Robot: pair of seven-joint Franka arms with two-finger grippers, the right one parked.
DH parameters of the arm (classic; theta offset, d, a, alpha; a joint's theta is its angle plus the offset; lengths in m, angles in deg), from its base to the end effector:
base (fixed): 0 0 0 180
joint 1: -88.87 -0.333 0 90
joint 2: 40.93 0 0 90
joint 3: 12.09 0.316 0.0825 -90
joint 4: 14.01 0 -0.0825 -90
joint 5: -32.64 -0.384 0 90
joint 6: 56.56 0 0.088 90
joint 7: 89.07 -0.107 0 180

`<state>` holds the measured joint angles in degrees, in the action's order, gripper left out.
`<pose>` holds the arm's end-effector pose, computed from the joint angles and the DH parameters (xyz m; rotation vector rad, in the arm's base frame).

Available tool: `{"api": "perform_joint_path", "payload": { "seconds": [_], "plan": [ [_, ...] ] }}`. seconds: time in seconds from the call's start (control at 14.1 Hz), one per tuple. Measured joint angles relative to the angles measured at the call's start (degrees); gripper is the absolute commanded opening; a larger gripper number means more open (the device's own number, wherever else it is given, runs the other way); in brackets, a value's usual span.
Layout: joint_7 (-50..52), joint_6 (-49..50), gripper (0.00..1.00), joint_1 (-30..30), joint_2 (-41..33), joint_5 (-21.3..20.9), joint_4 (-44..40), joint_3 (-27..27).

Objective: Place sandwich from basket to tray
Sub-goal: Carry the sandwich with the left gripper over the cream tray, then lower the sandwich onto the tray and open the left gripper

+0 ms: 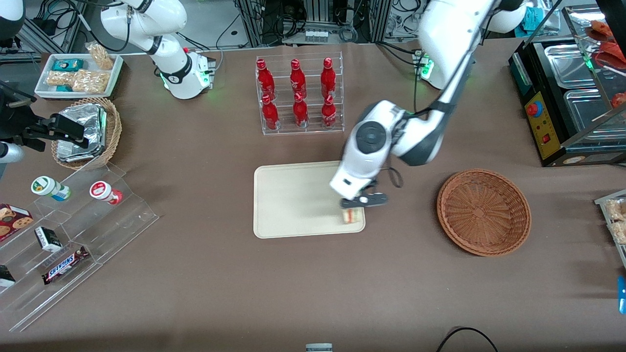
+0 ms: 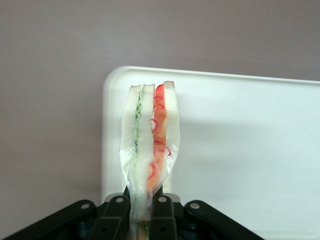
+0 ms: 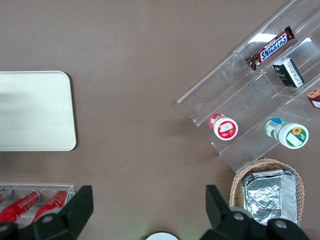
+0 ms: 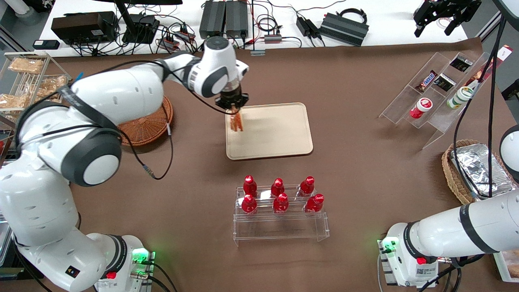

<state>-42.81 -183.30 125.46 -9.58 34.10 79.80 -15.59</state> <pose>0.5285 -0.4393 0.3023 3.0772 0.2034 -0.0232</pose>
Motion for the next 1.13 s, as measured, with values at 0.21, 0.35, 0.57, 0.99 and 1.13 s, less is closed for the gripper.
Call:
{"api": "perform_joint_path", "payload": {
  "seconds": [0.21,0.35,0.57,0.99,1.13],
  "plan": [
    [4.8,-0.9,0.0,4.2,5.8,0.0,-6.7,0.1],
    [6.4,-2.9,0.0,6.1,9.1,0.0,-9.4,0.1],
    [7.0,-6.7,0.07,8.0,12.3,0.0,-10.5,0.1],
    [7.9,-7.3,1.0,8.5,13.0,-0.1,-11.8,0.5],
    [7.2,-6.5,1.0,8.5,12.2,-0.1,-12.2,0.8]
  ]
}}
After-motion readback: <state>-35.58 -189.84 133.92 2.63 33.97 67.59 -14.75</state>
